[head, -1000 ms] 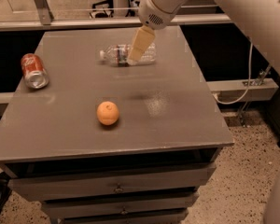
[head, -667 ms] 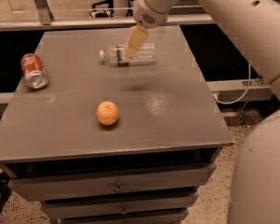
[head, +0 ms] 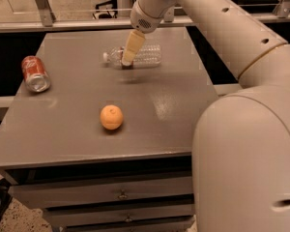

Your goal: Place water bottle upright

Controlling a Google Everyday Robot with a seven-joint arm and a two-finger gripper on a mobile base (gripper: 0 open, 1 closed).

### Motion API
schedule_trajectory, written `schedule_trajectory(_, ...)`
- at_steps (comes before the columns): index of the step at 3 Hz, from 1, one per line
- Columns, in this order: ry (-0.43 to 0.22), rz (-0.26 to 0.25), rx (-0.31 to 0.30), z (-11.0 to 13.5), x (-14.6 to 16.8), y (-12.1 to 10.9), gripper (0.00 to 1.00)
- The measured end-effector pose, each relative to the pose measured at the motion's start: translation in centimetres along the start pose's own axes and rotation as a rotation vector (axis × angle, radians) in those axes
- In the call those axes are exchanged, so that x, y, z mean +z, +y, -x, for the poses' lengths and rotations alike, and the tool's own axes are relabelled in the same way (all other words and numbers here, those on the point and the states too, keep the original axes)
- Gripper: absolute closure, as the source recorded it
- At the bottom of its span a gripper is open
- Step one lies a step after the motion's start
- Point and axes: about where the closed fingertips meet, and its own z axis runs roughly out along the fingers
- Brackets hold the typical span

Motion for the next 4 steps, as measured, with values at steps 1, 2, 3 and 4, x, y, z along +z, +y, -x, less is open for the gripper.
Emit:
schedule_trajectory(1, 0.056, 0.055, -0.012, -0.2, 2.9, 0.1, 0.0)
schedule_trajectory(2, 0.097, 0.101, -0.037, 0.0, 4.4, 0.5, 0.0)
schedule_trajectory(3, 0.141, 0.141, -0.066, 0.2, 5.6, 1.1, 0.0)
schedule_trajectory(4, 0.188, 0.172, -0.075, -0.4, 6.4, 1.5, 0.03)
